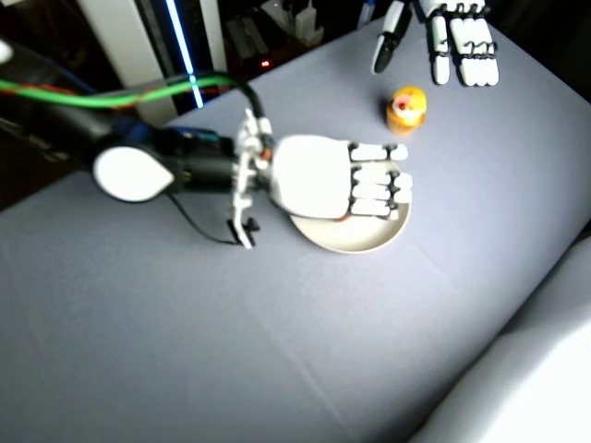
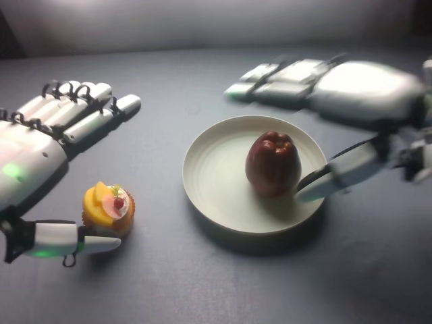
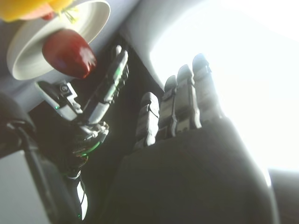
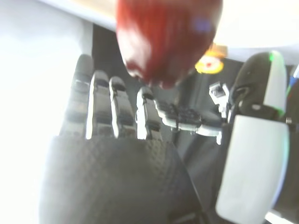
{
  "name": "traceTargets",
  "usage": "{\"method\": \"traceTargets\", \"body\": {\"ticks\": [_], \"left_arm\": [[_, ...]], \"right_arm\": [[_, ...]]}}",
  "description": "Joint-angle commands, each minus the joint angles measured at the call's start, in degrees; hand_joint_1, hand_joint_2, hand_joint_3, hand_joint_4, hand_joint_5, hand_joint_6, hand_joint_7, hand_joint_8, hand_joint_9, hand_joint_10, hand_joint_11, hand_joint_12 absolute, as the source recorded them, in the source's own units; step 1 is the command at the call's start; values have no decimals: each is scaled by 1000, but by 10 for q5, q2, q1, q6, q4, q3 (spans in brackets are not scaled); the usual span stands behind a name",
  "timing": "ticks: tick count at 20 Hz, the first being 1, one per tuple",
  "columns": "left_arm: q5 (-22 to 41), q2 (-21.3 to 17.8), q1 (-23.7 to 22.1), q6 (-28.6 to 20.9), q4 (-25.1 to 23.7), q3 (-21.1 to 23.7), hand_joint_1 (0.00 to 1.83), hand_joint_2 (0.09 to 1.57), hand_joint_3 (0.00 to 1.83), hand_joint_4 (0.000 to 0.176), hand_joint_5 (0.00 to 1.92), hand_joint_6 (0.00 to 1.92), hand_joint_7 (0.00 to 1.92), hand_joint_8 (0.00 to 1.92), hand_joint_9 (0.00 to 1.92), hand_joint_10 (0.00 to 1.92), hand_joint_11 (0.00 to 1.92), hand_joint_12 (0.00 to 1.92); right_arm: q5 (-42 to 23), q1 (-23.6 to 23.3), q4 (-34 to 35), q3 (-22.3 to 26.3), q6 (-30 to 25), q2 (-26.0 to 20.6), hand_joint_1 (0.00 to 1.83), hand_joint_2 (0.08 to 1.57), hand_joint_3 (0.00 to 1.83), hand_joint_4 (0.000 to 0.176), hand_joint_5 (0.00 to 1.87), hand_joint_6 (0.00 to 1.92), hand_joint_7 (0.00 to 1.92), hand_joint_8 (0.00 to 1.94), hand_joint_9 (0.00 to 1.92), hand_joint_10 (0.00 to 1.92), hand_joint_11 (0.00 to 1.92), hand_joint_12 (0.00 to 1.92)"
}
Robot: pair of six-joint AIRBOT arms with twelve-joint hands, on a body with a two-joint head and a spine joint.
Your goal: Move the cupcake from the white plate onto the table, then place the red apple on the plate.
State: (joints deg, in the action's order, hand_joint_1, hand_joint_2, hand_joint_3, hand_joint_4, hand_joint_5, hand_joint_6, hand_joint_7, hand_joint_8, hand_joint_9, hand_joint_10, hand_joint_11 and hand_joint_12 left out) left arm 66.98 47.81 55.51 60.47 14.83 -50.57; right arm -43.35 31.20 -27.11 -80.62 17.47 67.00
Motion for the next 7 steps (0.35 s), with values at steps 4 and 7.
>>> {"method": "traceTargets", "body": {"ticks": [4,7], "left_arm": [[139,-4,19,-66,9,-8,786,783,0,176,0,0,0,0,0,0,51,50],[214,-12,44,-120,12,-5,840,801,5,176,0,0,0,0,0,0,1,32]], "right_arm": [[-187,63,127,57,51,-70,684,807,0,176,0,0,0,0,0,0,0,0],[-306,131,198,92,56,-91,682,795,0,176,0,0,0,0,0,0,0,0]]}}
